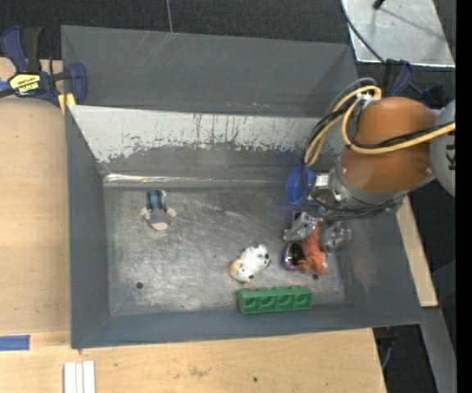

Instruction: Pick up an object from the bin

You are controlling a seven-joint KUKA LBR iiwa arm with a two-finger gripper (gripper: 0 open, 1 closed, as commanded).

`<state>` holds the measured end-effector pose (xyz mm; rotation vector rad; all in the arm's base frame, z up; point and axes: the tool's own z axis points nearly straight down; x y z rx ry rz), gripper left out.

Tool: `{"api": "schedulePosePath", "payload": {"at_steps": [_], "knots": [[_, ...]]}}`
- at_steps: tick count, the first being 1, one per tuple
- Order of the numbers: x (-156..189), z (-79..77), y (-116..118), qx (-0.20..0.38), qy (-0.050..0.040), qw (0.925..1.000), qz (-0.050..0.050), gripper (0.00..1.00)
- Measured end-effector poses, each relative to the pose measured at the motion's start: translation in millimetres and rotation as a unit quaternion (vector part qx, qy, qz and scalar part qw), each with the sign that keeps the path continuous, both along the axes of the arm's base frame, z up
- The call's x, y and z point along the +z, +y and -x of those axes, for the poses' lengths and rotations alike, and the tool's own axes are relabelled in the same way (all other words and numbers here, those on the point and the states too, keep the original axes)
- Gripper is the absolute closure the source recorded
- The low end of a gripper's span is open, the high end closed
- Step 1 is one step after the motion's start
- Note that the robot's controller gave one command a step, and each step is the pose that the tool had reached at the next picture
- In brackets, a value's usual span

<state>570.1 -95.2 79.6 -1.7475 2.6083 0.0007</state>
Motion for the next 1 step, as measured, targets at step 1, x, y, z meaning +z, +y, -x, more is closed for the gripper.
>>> {"api": "schedulePosePath", "payload": {"at_steps": [1], "knots": [[7.0,1.4,0.3,0.000,0.0016,1.0000,-0.001,1.00]]}}
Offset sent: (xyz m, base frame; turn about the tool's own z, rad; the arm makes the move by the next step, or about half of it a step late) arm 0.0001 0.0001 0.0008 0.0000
